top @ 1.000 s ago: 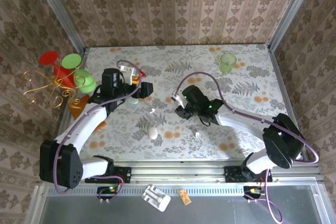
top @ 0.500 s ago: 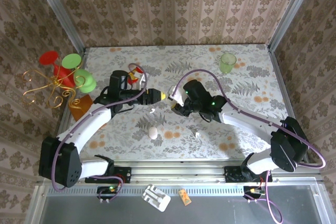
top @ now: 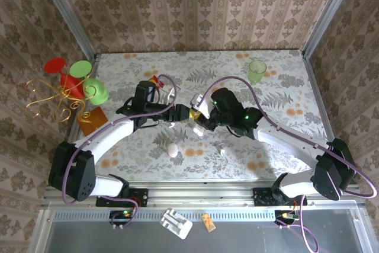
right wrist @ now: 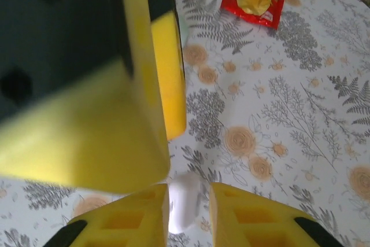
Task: Insert the wireless bluetooth earbuds into the charging case
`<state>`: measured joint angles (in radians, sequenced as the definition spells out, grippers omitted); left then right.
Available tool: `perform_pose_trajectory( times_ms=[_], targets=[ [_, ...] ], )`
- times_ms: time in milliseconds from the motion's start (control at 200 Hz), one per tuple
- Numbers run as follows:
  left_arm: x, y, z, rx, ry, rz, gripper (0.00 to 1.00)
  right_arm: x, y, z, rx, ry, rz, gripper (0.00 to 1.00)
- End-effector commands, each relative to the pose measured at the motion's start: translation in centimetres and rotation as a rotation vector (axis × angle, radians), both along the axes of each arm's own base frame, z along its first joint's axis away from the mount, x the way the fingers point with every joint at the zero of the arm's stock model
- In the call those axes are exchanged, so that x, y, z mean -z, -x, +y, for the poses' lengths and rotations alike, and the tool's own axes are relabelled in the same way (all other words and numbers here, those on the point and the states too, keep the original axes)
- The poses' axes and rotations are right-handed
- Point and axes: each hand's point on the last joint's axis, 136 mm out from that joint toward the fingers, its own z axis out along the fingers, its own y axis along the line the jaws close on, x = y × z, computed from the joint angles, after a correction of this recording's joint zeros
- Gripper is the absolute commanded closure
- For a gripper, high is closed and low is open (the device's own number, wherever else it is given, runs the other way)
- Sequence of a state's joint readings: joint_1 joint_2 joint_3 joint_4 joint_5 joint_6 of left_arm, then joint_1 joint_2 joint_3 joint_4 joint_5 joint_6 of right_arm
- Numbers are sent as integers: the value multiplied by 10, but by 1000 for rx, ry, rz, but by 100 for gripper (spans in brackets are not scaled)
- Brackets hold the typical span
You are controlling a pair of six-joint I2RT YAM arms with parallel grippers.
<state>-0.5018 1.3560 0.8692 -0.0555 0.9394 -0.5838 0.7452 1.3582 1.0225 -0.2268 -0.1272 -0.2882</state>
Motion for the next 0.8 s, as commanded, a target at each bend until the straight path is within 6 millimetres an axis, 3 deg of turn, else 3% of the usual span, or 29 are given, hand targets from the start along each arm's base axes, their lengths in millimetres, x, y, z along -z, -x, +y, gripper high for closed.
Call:
perform_pose_trajectory(
  times_ms=[0, 85, 215, 355, 485, 655, 795],
  targets=[
    [-14, -6, 0, 1, 22, -32, 38, -21, -2, 7, -11, -49, -40, 77],
    [-9, -15, 9, -48, 0, -36, 31, -10, -10, 2, 35, -41, -22, 75],
    [-2, -44, 44, -209, -33, -87, 23, 3, -26, -12, 156, -97, 54, 68],
    [-7, -52, 63, -279, -56, -202, 13, 24, -33, -34, 310, -114, 157, 33],
    [-13, -50, 69, -281, -84, -315, 2, 62, -23, -39, 399, -115, 295, 15],
    [-17, -45, 72, -265, -94, -405, 0, 95, 13, -29, 257, -44, 302, 14],
    [-18, -46, 73, -259, -105, -422, 0, 118, 21, -37, 122, 160, 291, 13]
  ],
)
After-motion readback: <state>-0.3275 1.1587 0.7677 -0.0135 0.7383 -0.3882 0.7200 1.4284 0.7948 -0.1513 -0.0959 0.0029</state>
